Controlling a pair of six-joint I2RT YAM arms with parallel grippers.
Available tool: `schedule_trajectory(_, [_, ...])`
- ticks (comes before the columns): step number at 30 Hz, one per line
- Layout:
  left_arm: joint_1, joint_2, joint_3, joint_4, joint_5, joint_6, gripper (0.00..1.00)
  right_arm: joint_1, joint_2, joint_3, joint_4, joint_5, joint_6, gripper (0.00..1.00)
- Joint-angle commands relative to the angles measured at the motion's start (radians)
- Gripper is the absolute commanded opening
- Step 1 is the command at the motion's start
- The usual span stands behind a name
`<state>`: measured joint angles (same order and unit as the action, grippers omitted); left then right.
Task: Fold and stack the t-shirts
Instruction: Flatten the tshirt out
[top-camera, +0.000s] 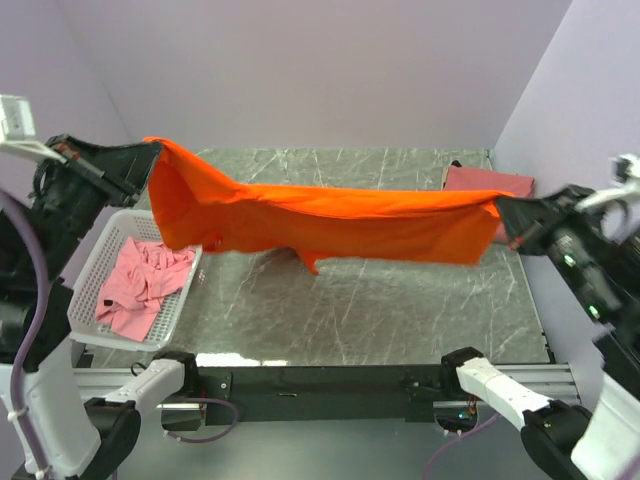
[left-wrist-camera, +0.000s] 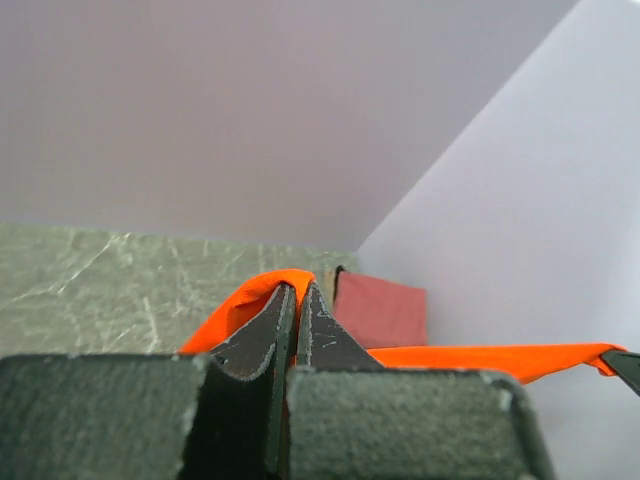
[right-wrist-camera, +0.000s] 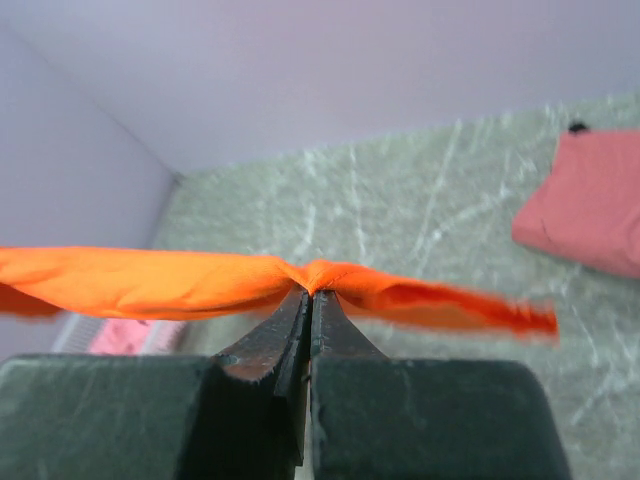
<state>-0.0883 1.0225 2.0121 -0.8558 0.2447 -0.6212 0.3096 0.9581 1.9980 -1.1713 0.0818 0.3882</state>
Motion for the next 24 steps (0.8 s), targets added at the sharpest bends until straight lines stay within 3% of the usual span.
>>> schedule_trajectory(1, [0.004,-0.019,0.039,0.066,0.073,-0.032,0.01,-0.004,-0.021,0.059,0.024,-0.01,0.011,0.0])
schedule_trajectory(7, [0.004,-0.045,0.036,0.202,0.116,-0.074,0.01,-0.004,-0.048,0.14,0.071,0.018,0.031,0.0])
schedule_trajectory(13, [0.004,-0.007,-0.116,0.282,0.109,-0.089,0.0,-0.004,-0.027,0.019,0.163,0.088,0.02,0.0])
schedule_trajectory(20, [0.004,0.23,-0.222,0.379,0.17,-0.029,0.0,-0.026,0.132,-0.195,0.329,0.154,-0.084,0.0])
schedule_trajectory(24, [0.004,0.404,-0.065,0.364,0.14,0.034,0.01,-0.098,0.293,-0.145,0.409,0.073,-0.089,0.0])
